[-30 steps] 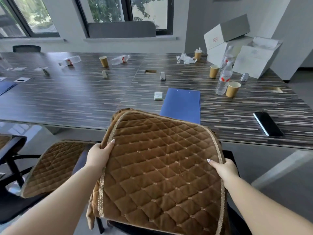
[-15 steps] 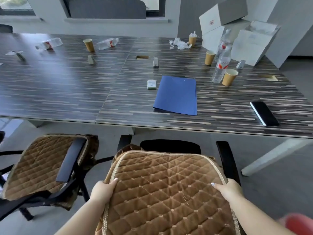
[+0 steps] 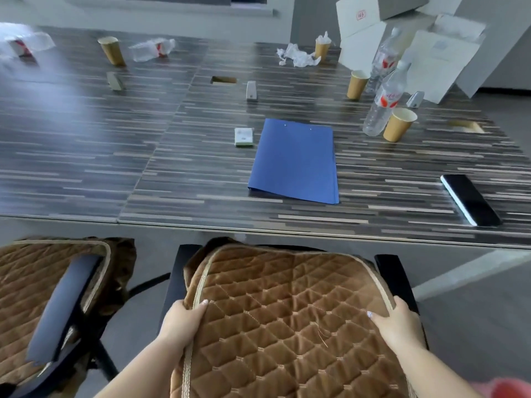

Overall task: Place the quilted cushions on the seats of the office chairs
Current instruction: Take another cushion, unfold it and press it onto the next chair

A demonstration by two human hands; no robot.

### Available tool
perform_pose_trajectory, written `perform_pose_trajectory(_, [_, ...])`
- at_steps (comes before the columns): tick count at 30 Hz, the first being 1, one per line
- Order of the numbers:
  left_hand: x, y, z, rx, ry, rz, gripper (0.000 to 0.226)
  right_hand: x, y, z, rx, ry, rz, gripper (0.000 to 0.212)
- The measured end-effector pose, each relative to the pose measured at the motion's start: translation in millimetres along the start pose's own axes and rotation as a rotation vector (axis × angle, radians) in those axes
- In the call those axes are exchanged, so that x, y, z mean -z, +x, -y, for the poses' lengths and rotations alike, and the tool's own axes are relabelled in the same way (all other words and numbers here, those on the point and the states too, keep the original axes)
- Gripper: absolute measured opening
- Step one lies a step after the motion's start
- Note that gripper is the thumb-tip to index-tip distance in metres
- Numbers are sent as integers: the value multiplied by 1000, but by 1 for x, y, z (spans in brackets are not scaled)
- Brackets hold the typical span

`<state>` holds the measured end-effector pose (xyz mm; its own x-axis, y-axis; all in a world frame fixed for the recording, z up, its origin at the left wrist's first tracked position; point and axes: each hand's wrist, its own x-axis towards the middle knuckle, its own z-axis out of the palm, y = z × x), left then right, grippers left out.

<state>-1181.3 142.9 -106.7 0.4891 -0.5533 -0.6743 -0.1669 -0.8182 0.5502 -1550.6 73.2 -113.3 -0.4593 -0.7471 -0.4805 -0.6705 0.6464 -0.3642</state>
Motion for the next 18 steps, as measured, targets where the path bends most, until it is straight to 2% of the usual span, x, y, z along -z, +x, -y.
perform_pose_trajectory(5, [-39,55,-21,-34,-24,-74,54,-27,50,32,92,-6,-31,75])
perform_pose_trajectory(9, [-87,102,-11,-29,-21,-125,54,-62,103,34,124,-69,-45,75])
perform_pose_trajectory(14, [-133,167,24,111,-28,-102,52,-120,157,12,84,-10,-3,77])
perform_pose_trajectory(18, [-153,191,59,174,67,-106,50,-154,170,-20,22,-51,10,81])
